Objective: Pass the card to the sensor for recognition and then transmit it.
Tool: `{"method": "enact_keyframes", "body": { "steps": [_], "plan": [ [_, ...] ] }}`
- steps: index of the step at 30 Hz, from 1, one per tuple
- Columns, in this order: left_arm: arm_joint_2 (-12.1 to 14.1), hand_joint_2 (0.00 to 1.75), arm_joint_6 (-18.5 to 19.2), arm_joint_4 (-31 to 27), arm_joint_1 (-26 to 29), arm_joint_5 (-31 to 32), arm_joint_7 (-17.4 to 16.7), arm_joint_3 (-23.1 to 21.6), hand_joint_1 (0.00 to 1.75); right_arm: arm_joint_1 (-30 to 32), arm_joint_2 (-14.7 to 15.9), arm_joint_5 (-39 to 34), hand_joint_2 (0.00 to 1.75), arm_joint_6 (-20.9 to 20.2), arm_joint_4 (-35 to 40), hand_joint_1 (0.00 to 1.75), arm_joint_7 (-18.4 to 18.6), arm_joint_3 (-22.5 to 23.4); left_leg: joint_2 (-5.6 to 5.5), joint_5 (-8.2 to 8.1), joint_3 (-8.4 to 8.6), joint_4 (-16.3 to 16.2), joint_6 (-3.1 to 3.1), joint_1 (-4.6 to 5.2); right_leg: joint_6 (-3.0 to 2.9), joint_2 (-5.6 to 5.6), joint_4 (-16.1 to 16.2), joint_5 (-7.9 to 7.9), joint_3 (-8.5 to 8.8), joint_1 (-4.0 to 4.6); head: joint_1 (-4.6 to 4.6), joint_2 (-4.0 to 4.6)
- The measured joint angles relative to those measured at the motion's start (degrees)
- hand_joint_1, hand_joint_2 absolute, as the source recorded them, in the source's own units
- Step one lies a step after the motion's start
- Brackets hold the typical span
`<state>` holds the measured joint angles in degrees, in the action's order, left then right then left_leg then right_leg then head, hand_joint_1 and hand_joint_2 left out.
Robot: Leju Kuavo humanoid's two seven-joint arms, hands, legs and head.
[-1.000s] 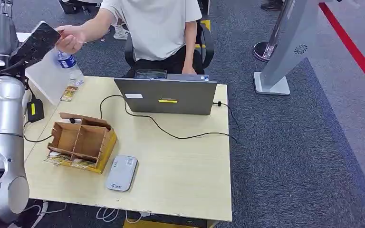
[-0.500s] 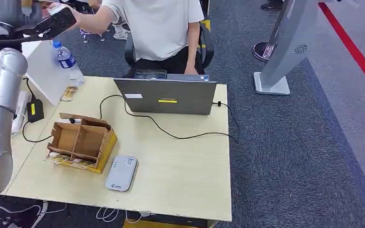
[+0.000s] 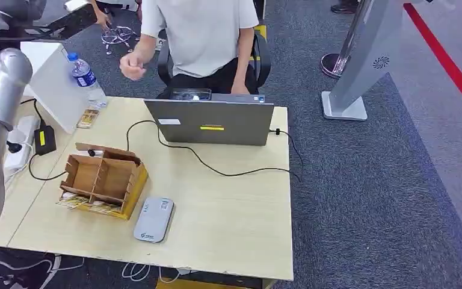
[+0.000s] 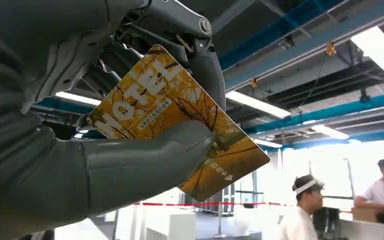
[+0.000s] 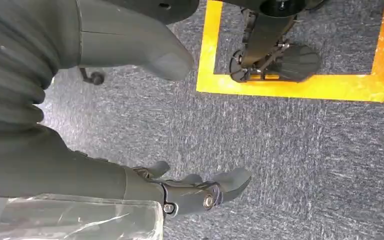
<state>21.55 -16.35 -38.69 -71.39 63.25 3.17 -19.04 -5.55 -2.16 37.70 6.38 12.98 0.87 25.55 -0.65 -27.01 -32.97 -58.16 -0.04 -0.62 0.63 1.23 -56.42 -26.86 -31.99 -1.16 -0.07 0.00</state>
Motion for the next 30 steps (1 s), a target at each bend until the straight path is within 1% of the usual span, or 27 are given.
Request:
{"method": "enact_keyframes", "body": {
  "steps": [2, 3, 4, 6, 8, 9, 10, 12, 13, 15, 17, 20, 22, 24, 26, 27, 28, 29, 30],
  "plan": [
    [0.92, 1.75, -0.89, -4.7, 4.17, -2.21, 0.63, 0.0, 1.75, 0.24, -0.17, -0.17, 1.75, 0.28, -0.07, 0.0, -0.53, 0.35, 0.02, 0.0, 0.02, 0.0, 0.0, 0.01, 0.0, 0.03, 0.0, 0.0, 0.0, -0.01, 0.02, 0.0],
    [1.5, 1.75, -1.22, -7.81, 6.69, -3.23, 0.93, 0.02, 1.75, 0.46, -0.26, -0.41, 1.75, 0.5, -0.13, 0.0, -0.81, 0.59, 0.01, 0.0, 0.01, 0.0, 0.0, 0.0, -0.01, 0.03, 0.0, -0.01, -0.01, 0.0, 0.09, 0.0],
    [2.2, 1.75, -1.55, -11.22, 9.94, -3.86, 1.2, 0.02, 1.75, 0.71, -0.33, -0.59, 1.75, 0.72, -0.24, 0.0, -1.07, 0.85, 0.01, -0.01, 0.03, 0.03, 0.01, 0.01, -0.02, 0.02, 0.0, -0.02, 0.01, -0.01, -0.07, 0.0],
    [3.78, 1.75, -3.19, -20.52, 18.75, -4.5, 1.73, 0.33, 1.75, 1.3, -0.48, -1.33, 1.75, 1.09, -0.35, 0.0, -1.92, 1.73, 0.09, -0.03, 0.08, 0.09, -0.01, 0.08, -0.03, 0.11, -0.01, -0.05, 0.01, -0.09, 0.09, 0.0],
    [5.13, 1.75, -5.06, -31.13, 29.04, -3.21, 1.7, 0.81, 1.75, 1.98, -0.66, -1.73, 1.75, 1.44, -0.46, 0.0, -2.53, 2.66, 0.1, -0.08, 0.08, 0.1, 0.03, 0.08, -0.06, 0.14, 0.0, -0.14, -0.01, -0.1, 0.15, 0.0],
    [5.63, 1.75, -5.87, -35.49, 33.8, -2.45, 1.79, 1.09, 1.75, 2.3, -0.72, -1.86, 1.75, 1.53, -0.52, 0.0, -2.75, 3.12, 0.13, -0.1, 0.05, 0.09, 0.02, 0.06, -0.1, 0.14, 0.01, -0.18, -0.02, -0.09, 0.15, 0.0],
    [5.79, 1.75, -6.68, -39.71, 38.48, -1.53, 2.2, 1.35, 1.75, 2.53, -0.79, -1.99, 1.75, 1.7, -0.55, 0.0, -2.8, 3.51, 0.14, -0.11, 0.04, 0.11, 0.03, 0.08, -0.1, 0.15, 0.02, -0.18, -0.03, -0.09, -0.06, 0.0],
    [6.47, 1.75, -9.34, -47.86, 47.46, 0.48, 2.97, 2.36, 1.75, 2.82, -0.94, -2.29, 1.75, 1.9, -0.55, 0.0, -2.89, 4.54, 0.26, -0.23, 0.06, 0.09, 0.08, 0.08, -0.05, 0.25, 0.03, -0.23, -0.07, -0.1, 0.09, 0.0],
    [6.53, 1.75, -10.58, -50.98, 51.39, 1.41, 3.45, 2.58, 1.75, 2.93, -0.96, -2.38, 1.75, 2.05, -0.55, 0.0, -2.97, 4.94, 0.28, -0.23, 0.05, 0.1, 0.08, 0.08, -0.05, 0.26, 0.05, -0.23, -0.06, -0.1, -0.04, 0.0],
    [6.64, 1.75, -13.49, -57.53, 59.18, 3.42, 4.04, 3.24, 1.75, 3.04, -1.09, -2.38, 1.75, 2.21, -0.55, 0.0, -3.13, 5.92, 0.3, -0.29, 0.03, 0.09, 0.04, 0.09, -0.05, 0.27, 0.06, -0.27, -0.09, -0.1, 0.02, 0.0],
    [6.69, 1.75, -15.61, -62.78, 66.03, 4.75, 4.13, 3.5, 1.75, 3.11, -1.16, -2.43, 1.75, 2.47, -0.55, 0.0, -3.32, 6.75, 0.29, -0.31, 0.03, 0.09, 0.02, 0.09, -0.02, 0.25, 0.07, -0.29, -0.09, -0.1, -0.04, 0.0],
    [6.69, 1.75, -17.22, -67.71, 73.16, 5.43, 4.22, 3.91, 1.75, 3.17, -1.2, -2.45, 1.75, 2.62, -0.55, 0.0, -3.43, 7.82, 0.26, -0.32, 0.03, 0.09, 0.0, 0.08, -0.02, 0.17, 0.07, -0.3, -0.1, -0.09, 0.0, 0.0],
    [6.67, 1.75, -16.58, -69.59, 76.2, 5.49, 4.11, 4.18, 1.75, 3.16, -1.2, -2.34, 1.75, 2.62, -0.55, 0.0, -3.45, 8.37, 0.22, -0.32, 0.03, 0.09, 0.0, 0.06, -0.02, 0.11, 0.07, -0.3, -0.08, -0.08, -0.02, 0.0],
    [6.47, 1.75, -14.29, -70.13, 77.85, 5.38, 3.65, 4.53, 1.75, 3.15, -1.22, -1.92, 1.75, 2.62, -0.55, 0.0, -3.45, 8.81, 0.15, -0.31, 0.03, 0.09, 0.0, 0.06, -0.02, 0.07, 0.06, -0.3, -0.06, -0.08, 0.0, 0.0],
    [6.25, 1.75, -10.04, -70.02, 78.54, 5.25, 2.76, 4.59, 1.75, 3.15, -1.25, -1.62, 1.75, 2.62, -0.55, 0.0, -3.41, 9.05, 0.1, -0.26, 0.03, 0.09, 0.03, 0.04, -0.02, 0.02, 0.06, -0.29, -0.05, -0.06, 0.0, 0.0],
    [6.12, 1.75, -7.15, -69.76, 78.61, 5.56, 1.96, 4.61, 1.75, 3.14, -1.27, -1.38, 1.75, 2.62, -0.52, 0.0, -3.37, 9.18, 0.06, -0.22, 0.03, 0.09, 0.08, 0.04, -0.02, 0.0, 0.05, -0.29, -0.04, -0.06, 0.0, 0.0],
    [6.12, 1.75, -3.06, -69.0, 78.49, 5.82, 0.85, 4.59, 1.75, 3.13, -1.27, -1.07, 1.75, 2.62, -0.52, 0.0, -3.28, 9.33, 0.05, -0.21, 0.04, 0.09, 0.08, 0.04, -0.03, -0.01, 0.04, -0.28, -0.03, -0.05, -0.02, 0.0],
    [6.14, 1.75, -0.11, -68.18, 78.36, 6.1, 0.12, 4.59, 1.75, 3.11, -1.29, -0.94, 1.75, 2.62, -0.52, 0.0, -3.26, 9.51, 0.04, -0.2, 0.05, 0.09, 0.1, 0.04, -0.05, -0.01, 0.03, -0.27, -0.03, -0.05, 0.0, 0.0],
    [6.14, 1.75, 2.07, -66.97, 78.24, 6.26, -0.26, 4.57, 1.75, 3.1, -1.35, -0.72, 1.75, 2.6, -0.52, 0.0, -3.06, 9.75, 0.03, -0.2, 0.05, 0.09, 0.1, 0.04, -0.08, 0.0, 0.02, -0.25, -0.04, -0.05, 0.02, 0.0]
  ]
}}
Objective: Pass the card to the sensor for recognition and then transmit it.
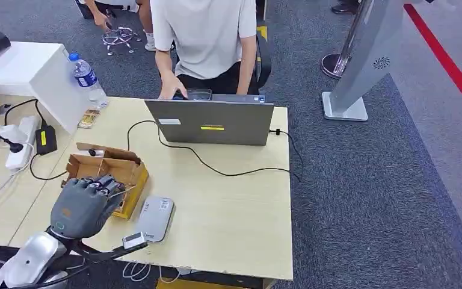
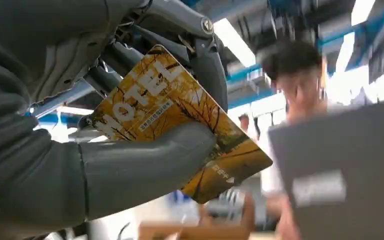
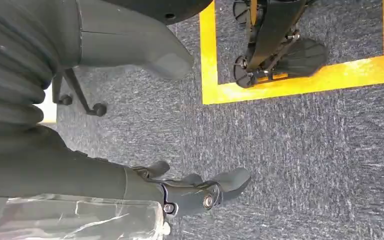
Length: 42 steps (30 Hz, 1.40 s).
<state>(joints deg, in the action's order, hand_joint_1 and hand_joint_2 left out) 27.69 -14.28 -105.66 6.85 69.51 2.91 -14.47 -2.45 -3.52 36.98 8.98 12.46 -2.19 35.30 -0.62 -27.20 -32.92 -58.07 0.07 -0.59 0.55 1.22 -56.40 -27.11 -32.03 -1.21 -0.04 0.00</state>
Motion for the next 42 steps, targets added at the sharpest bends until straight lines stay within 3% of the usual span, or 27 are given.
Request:
{"method": "enact_keyframes", "body": {
  "steps": [4, 13, 24, 28, 33, 37, 42],
  "plan": [
    [-0.44, 1.75, 3.49, 5.67, -2.25, 0.7, -0.5, -0.46, 1.75, -0.08, -0.2, 0.9, 1.75, -0.15, 0.02, 0.0, 0.35, 0.37, -0.01, 0.04, 0.0, -0.01, 0.01, -0.01, 0.0, 0.0, -0.01, 0.01, 0.01, 0.02, 0.0, 0.0],
    [-2.6, 1.75, 6.59, 16.39, -7.73, 0.24, -0.13, -5.64, 1.75, -0.37, -0.37, 2.69, 1.75, -0.5, 0.02, 0.0, 0.55, 0.39, -0.02, 0.04, 0.0, -0.04, 0.01, 0.0, 0.02, 0.01, -0.01, 0.02, 0.01, 0.01, -0.02, 0.0],
    [-3.8, 1.75, 7.52, 20.29, -10.2, -0.2, 0.37, -10.36, 1.75, -0.61, -0.7, 3.48, 1.75, -0.59, 0.02, 0.0, 0.4, 0.39, -0.03, 0.04, 0.0, -0.04, 0.01, -0.01, 0.02, 0.0, -0.02, 0.02, 0.01, 0.02, -0.02, 0.0],
    [-2.89, 1.75, 9.82, 21.03, -10.37, -2.11, 0.57, -12.22, 1.75, -0.76, -0.77, 3.83, 1.75, -0.66, 0.02, 0.0, 0.59, 0.39, -0.02, 0.04, 0.0, -0.04, 0.01, -0.02, 0.02, 0.01, -0.02, 0.02, 0.01, 0.03, -0.02, 0.0],
    [0.64, 1.75, 12.58, 21.25, -11.45, -5.53, 0.7, -14.52, 1.75, -0.94, -0.79, 4.57, 1.75, -0.76, 0.02, 0.0, 0.79, 0.61, -0.03, 0.04, 0.01, -0.03, 0.01, -0.04, 0.01, 0.0, -0.03, 0.02, 0.02, 0.05, -0.02, 0.0],
    [1.57, 1.75, 11.23, 21.23, -12.79, -6.36, 0.83, -15.04, 1.75, -0.91, -0.81, 4.57, 1.75, -0.76, 0.02, 0.0, 0.7, 0.85, -0.03, 0.07, 0.01, -0.04, 0.0, -0.04, 0.01, -0.01, -0.03, 0.02, 0.01, 0.05, 0.0, 0.0],
    [0.55, 1.75, 4.81, 18.62, -16.33, -7.3, 0.17, -15.02, 1.75, -0.87, -0.83, 5.25, 1.75, -0.74, 0.02, 0.0, 0.18, 1.6, -0.06, 0.08, -0.01, -0.11, -0.01, -0.04, 0.03, -0.04, -0.04, 0.04, 0.05, 0.05, -0.02, 0.0]
  ]
}}
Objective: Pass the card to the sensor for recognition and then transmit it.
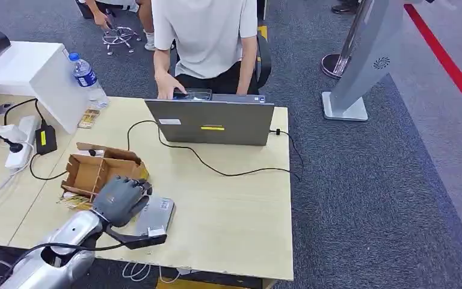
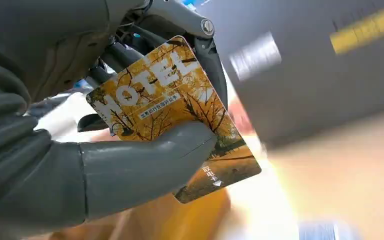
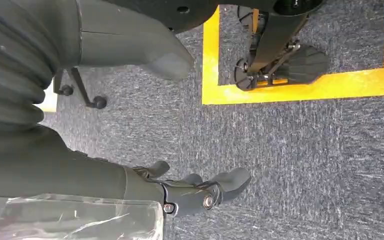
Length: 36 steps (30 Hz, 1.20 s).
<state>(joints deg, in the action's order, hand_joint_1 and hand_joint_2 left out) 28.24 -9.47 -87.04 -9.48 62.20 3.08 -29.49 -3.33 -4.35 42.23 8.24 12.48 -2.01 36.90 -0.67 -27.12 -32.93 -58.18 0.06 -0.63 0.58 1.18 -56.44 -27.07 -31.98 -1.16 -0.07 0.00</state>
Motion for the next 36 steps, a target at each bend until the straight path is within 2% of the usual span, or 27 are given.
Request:
{"method": "enact_keyframes", "body": {
  "steps": [3, 6, 8, 11, 14, 18, 22, 26, 35, 36],
  "plan": [
    [-1.2, 1.75, -5.79, -3.98, -3.23, -0.06, -0.04, 1.03, 1.75, 0.01, -0.02, 1.25, 1.75, 0.0, 0.0, 0.0, -0.15, 0.13, -0.01, 0.0, -0.02, -0.03, 0.0, 0.0, 0.01, 0.0, 0.0, 0.02, 0.01, 0.0, 0.0, 0.0],
    [-2.33, 1.75, -9.98, -7.01, -7.62, 0.79, 0.11, 3.23, 1.75, -0.09, -0.18, 2.49, 1.75, 0.0, 0.0, 0.0, -0.04, 0.15, -0.02, 0.0, -0.01, -0.04, 0.0, 0.0, 0.03, 0.0, 0.0, 0.05, 0.01, 0.0, 0.0, 0.0],
    [-3.13, 1.75, -11.47, -7.62, -11.22, 1.93, -0.15, 4.97, 1.75, -0.17, -0.24, 3.41, 1.75, -0.13, 0.0, 0.0, 0.15, 0.13, -0.03, 0.05, -0.01, -0.06, -0.07, 0.0, 0.01, -0.01, 0.0, 0.08, 0.0, 0.0, 0.0, 0.0],
    [-3.93, 1.75, -11.27, -6.81, -18.71, 3.55, -1.23, 7.22, 1.75, -0.61, -0.35, 4.55, 1.75, -0.44, 0.0, 0.0, 0.68, 0.13, -0.05, 0.11, -0.02, -0.06, -0.02, -0.02, -0.05, -0.02, -0.02, 0.14, -0.03, 0.04, 0.04, 0.0],
    [-5.03, 1.75, -8.82, -0.99, -28.03, 5.77, -3.3, 8.18, 1.75, -1.3, -0.46, 5.88, 1.75, -0.85, 0.0, 0.0, 1.58, 0.0, -0.05, 0.22, -0.06, -0.06, 0.05, -0.04, -0.04, -0.02, -0.05, 0.24, -0.06, 0.06, 0.0, 0.0],
    [-7.19, 1.75, -5.65, 12.76, -40.98, 6.71, -5.86, 8.26, 1.75, -2.32, -0.55, 7.02, 1.75, -1.66, 0.0, 0.0, 2.6, -0.44, -0.01, 0.37, -0.07, -0.06, 0.04, -0.04, -0.08, 0.0, -0.07, 0.37, -0.1, 0.05, 0.0, 0.0],
    [-9.33, 1.75, -5.76, 26.33, -49.14, 6.64, -6.14, 8.26, 1.75, -2.79, -0.83, 7.52, 1.75, -1.88, 0.0, 0.0, 2.75, -0.83, 0.02, 0.38, -0.08, -0.06, 0.05, -0.03, -0.1, 0.03, -0.08, 0.39, -0.11, 0.05, 0.02, 0.0],
    [-10.66, 1.75, -5.74, 33.35, -51.86, 5.45, -5.9, 8.26, 1.75, -2.81, -0.98, 7.67, 1.75, -1.9, 0.0, 0.0, 3.06, -1.07, 0.0, 0.38, -0.11, -0.06, 0.05, -0.03, -0.1, 0.02, -0.08, 0.39, -0.14, 0.05, 0.04, 0.0],
    [-12.2, 1.75, -4.91, 38.71, -53.92, 4.96, -5.84, 8.26, 1.75, -2.75, -1.03, 7.69, 1.75, -2.14, 0.0, 0.0, 3.06, -1.16, 0.01, 0.38, -0.24, -0.06, 0.05, -0.03, -0.1, 0.02, -0.08, 0.39, -0.26, 0.05, 0.04, 0.0],
    [-12.24, 1.75, -4.91, 39.04, -53.97, 4.7, -5.79, 8.26, 0.0, -2.74, -1.03, 7.78, 1.75, -2.23, 0.0, 0.0, 3.04, -1.16, 0.01, 0.38, -0.24, -0.06, 0.05, -0.03, -0.1, 0.03, -0.08, 0.39, -0.26, 0.05, 0.02, 0.0]
  ]
}}
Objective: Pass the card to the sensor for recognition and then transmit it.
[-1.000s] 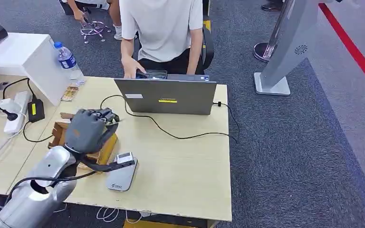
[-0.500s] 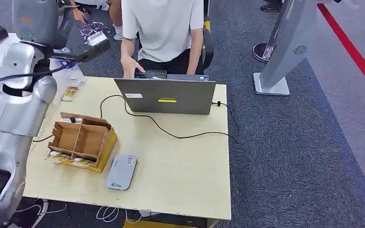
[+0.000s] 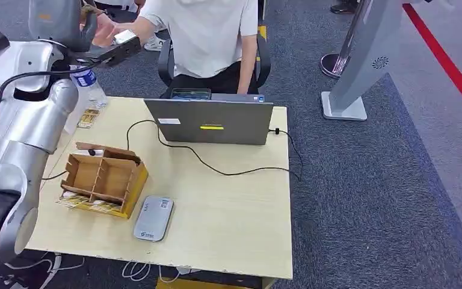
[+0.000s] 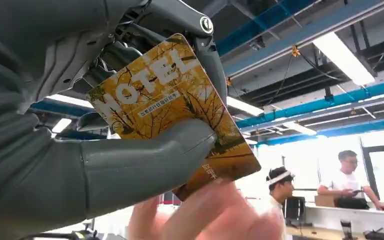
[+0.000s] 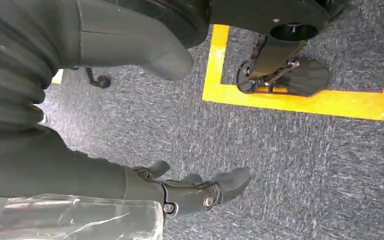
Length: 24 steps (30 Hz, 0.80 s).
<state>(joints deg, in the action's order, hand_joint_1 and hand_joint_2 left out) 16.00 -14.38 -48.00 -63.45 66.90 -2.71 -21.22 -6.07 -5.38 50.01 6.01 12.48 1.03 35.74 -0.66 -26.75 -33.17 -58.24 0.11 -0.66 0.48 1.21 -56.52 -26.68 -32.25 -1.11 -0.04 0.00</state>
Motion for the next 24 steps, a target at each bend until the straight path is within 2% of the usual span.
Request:
{"method": "enact_keyframes", "body": {
  "steps": [11, 15, 19, 24],
  "plan": [
    [0.04, 1.75, -0.3, 2.42, 0.08, -2.05, 1.22, 0.0, 0.0, 0.09, 0.0, 0.11, 1.75, 0.2, 0.0, 0.0, 0.0, 0.0, -0.01, 0.0, -0.02, 0.0, 0.0, 0.0, 0.0, -0.01, -0.01, 0.0, 0.0, 0.0, 0.0, 0.0],
    [0.74, 1.75, -0.44, 1.49, 2.24, -3.62, 3.34, 0.0, 0.0, 0.26, 0.0, -0.59, 1.75, 0.46, 0.0, 0.0, -0.46, 0.02, -0.01, 0.0, -0.02, 0.01, 0.0, 0.01, 0.0, 0.0, -0.01, 0.0, 0.01, -0.01, 0.0, 0.0],
    [3.74, 1.75, 2.98, -9.22, 10.53, -6.78, 4.17, 0.0, 0.0, 1.27, 0.0, -1.86, 1.75, 1.09, -0.02, 0.0, -1.79, 0.66, 0.05, -0.02, -0.01, 0.05, 0.01, 0.01, -0.01, 0.07, -0.02, -0.03, 0.0, -0.01, -0.02, 0.0],
    [11.49, 1.75, 3.78, -30.45, 26.61, -7.89, 3.91, 0.0, 0.0, 2.95, 0.0, -2.97, 1.75, 1.64, -0.02, 0.0, -2.65, 2.51, 0.21, -0.14, -0.05, 0.07, 0.07, -0.03, -0.02, 0.2, -0.01, -0.15, -0.13, 0.01, 0.09, 0.0]
  ]
}}
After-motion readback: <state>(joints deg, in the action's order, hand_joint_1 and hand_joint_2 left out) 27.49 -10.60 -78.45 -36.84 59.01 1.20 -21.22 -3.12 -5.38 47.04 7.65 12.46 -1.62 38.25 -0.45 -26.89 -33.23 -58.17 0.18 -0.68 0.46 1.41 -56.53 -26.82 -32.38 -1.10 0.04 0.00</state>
